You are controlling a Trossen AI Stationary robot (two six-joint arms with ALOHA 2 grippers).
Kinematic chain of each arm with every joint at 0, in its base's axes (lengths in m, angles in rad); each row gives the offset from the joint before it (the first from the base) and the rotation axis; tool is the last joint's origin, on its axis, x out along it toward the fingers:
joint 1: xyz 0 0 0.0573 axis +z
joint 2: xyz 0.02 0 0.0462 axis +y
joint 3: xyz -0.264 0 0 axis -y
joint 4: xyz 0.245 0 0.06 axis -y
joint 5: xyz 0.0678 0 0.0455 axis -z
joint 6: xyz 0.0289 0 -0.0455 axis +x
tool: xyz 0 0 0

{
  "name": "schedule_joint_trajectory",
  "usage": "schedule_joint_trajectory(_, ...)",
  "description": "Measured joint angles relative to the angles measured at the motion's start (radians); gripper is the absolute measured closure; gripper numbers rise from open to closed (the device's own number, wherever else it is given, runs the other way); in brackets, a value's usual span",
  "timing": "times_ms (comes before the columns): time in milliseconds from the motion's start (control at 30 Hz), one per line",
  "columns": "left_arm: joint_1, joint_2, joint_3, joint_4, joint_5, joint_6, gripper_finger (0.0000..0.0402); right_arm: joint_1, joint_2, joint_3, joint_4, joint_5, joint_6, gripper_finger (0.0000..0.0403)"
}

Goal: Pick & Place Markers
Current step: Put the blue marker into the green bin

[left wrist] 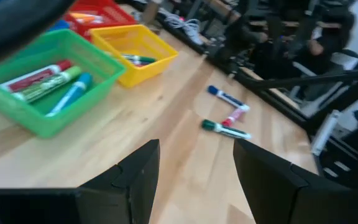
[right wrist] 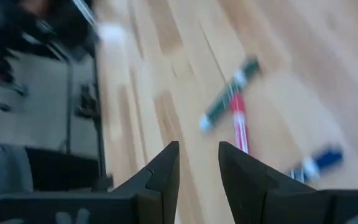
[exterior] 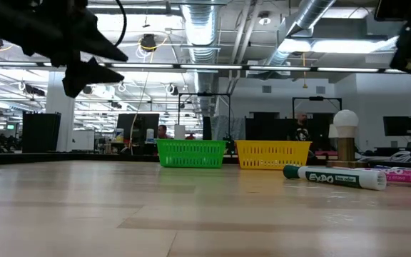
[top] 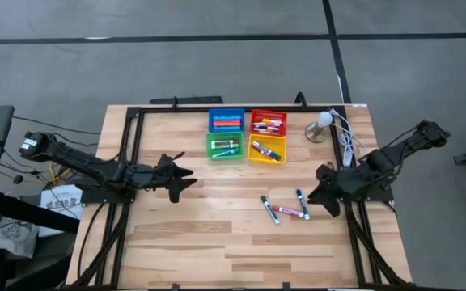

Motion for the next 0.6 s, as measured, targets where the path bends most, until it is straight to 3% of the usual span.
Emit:
schedule_joint_trajectory(133, 0.047, 0.000, -0.019, 0.000, 0.000, 0.004, 0.0198, -0.012, 0.114, 0.062, -0.111, -0.104, 0.139, 0.0301)
schedule_joint_trajectory(267, 0.087, 0.000, -0.035, 0.001, 0.001, 0.007, 0.0198, -0.026, 0.195, 0.075, -0.115, -0.189, 0.268, 0.0301)
schedule_joint_trajectory(433, 0.124, 0.000, -0.047, 0.003, 0.001, 0.015, 0.0198, -0.044, 0.270, 0.075, -0.117, -0.206, 0.351, 0.0296)
schedule_joint_trajectory(600, 0.142, 0.000, -0.047, 0.023, 0.029, 0.055, 0.0198, -0.074, 0.330, 0.075, -0.146, -0.207, 0.408, 0.0260)
